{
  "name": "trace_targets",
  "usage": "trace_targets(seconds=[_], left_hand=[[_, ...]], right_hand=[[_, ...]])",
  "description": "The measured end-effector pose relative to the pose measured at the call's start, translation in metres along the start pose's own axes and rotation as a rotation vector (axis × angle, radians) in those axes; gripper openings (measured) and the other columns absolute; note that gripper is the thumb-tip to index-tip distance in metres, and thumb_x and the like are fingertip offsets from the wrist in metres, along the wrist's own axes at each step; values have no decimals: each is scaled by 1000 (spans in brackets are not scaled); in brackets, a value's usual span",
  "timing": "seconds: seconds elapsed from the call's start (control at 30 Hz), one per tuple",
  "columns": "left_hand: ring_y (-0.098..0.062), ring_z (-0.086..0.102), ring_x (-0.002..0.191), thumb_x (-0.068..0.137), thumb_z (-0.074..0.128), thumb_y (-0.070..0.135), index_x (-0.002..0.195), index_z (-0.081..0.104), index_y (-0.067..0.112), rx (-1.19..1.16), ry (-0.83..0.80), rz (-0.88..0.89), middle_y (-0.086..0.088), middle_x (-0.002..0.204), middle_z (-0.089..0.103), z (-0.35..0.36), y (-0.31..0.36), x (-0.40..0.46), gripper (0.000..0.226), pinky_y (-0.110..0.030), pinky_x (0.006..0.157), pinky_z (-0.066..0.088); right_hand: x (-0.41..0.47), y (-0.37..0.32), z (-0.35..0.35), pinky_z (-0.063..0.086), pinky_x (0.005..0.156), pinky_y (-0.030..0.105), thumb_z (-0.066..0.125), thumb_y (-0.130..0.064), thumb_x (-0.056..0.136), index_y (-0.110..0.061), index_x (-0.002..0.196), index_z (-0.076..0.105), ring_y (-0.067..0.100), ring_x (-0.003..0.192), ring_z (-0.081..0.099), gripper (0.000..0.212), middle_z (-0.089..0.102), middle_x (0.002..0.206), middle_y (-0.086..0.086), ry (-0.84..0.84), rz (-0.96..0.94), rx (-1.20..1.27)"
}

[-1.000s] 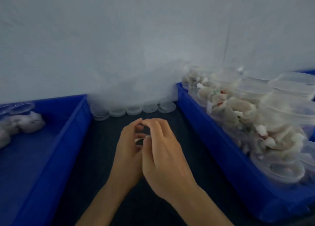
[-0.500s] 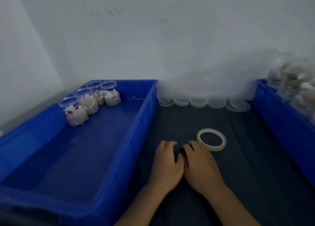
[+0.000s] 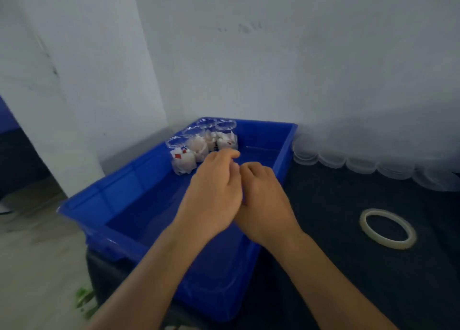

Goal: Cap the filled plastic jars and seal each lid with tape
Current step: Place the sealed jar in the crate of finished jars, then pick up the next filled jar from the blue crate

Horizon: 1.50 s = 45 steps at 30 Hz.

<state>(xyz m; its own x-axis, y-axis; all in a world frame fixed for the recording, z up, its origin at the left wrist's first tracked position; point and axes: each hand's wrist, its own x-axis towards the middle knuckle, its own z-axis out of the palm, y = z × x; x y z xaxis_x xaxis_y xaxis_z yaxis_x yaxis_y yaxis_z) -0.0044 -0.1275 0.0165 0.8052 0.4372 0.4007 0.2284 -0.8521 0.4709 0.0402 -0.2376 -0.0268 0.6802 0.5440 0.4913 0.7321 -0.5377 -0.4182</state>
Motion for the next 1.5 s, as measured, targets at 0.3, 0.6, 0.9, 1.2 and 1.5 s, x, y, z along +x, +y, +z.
trace_targets(seconds=[0.3,0.6,0.9,1.2,1.5], left_hand=[[-32,62,104,102,62,20,140,47,12,340,44,-110,-11,143,50,14,-144,95,42,-43,67,45],[-33,62,100,106,54,22,110,60,13,358,-63,-172,-11,123,61,26,-200,159,11,-44,76,47],[-30,61,70,97,62,7,65,52,12,370,56,106,-6,76,56,-6,-131,130,34,-41,65,48],[-4,56,73,104,65,28,95,72,19,-38,284,432,10,96,58,-29,30,68,14,-16,71,43],[-2,57,83,107,60,26,110,66,23,-335,59,346,14,116,52,85,116,-21,7,-17,72,47]], right_hand=[[77,-48,59,37,91,40,51,-30,103,-17,143,50,33,124,48,42,47,144,11,-363,-73,-123],[97,-42,76,41,103,45,57,-33,102,-14,136,51,36,129,45,40,46,144,14,-471,-3,-178],[105,-38,62,47,93,46,63,-20,97,-30,162,20,38,126,48,79,36,155,14,-273,2,7],[82,21,-20,56,68,32,71,-30,92,-37,166,-3,14,106,61,105,43,146,1,374,36,278],[-31,128,-53,47,67,28,69,-48,93,-52,159,13,1,96,57,86,31,120,-31,467,232,176]])
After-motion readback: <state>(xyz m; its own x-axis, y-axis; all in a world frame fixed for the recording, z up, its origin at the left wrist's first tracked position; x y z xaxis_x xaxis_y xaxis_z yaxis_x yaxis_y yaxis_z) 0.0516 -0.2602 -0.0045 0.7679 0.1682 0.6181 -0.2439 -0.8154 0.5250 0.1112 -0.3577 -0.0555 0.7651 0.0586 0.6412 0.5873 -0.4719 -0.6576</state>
